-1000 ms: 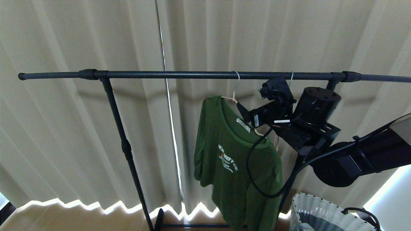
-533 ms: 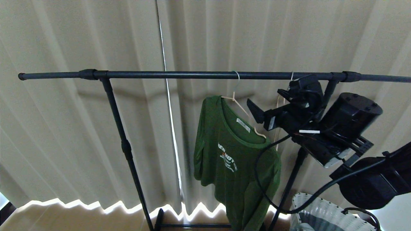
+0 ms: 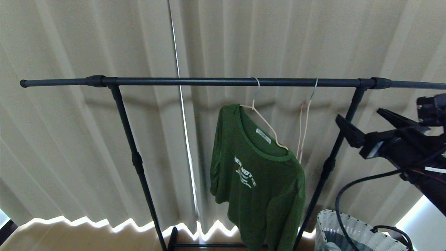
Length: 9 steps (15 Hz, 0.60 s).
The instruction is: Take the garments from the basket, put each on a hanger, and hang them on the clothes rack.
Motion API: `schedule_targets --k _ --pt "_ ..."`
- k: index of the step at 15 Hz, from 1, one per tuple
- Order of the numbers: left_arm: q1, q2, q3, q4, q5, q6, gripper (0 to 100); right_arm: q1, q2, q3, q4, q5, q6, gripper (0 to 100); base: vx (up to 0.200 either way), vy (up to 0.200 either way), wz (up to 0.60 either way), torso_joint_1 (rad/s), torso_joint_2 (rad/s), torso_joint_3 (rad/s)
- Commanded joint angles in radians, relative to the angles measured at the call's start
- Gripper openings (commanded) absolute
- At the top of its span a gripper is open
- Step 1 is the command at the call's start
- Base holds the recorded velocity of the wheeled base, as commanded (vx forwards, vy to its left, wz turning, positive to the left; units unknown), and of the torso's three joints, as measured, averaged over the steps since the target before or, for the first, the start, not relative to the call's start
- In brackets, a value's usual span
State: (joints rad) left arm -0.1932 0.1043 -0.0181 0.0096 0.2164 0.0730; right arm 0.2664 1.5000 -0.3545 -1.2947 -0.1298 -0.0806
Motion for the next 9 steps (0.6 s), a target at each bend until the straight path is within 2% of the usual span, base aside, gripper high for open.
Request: schedule_targets --k 1,2,4,5,6,8,9 --pt "0.043 0.002 0.0 0.001 0.001 0.001 100 -0.159 -0.155 0.141 0.014 -0.001 0.001 100 0.0 0.0 0.0 0.0 0.0 0.0" --pt "0.064 0.002 0.0 0.001 0.001 0.001 100 -0.259 -0.228 0.2 0.087 -0.001 0.001 100 0.0 0.0 0.0 0.0 0.0 0.0" --pt "0.132 -0.006 0.0 0.001 0.001 0.002 100 -0.348 -0.342 0.236 0.258 -0.001 0.001 100 0.0 0.0 0.0 0.0 0.0 0.0" --pt "0.175 -0.023 0.0 0.001 0.0 0.007 100 -0.374 -0.412 0.246 0.36 -0.001 0.001 100 0.0 0.0 0.0 0.0 0.0 0.0" --pt "0.209 -0.063 0.0 0.001 0.0 0.005 100 -0.38 -0.529 0.246 0.525 -0.001 0.001 100 0.0 0.0 0.0 0.0 0.0 0.0" --pt "0.202 -0.089 0.001 0.001 0.001 -0.018 100 -0.38 -0.735 0.229 0.801 -0.001 0.001 100 0.0 0.0 0.0 0.0 0.0 0.0" --pt "0.201 -0.094 0.004 -0.002 -0.005 -0.036 100 -0.38 -0.857 0.218 0.976 -0.002 0.001 100 0.0 0.0 0.0 0.0 0.0 0.0"
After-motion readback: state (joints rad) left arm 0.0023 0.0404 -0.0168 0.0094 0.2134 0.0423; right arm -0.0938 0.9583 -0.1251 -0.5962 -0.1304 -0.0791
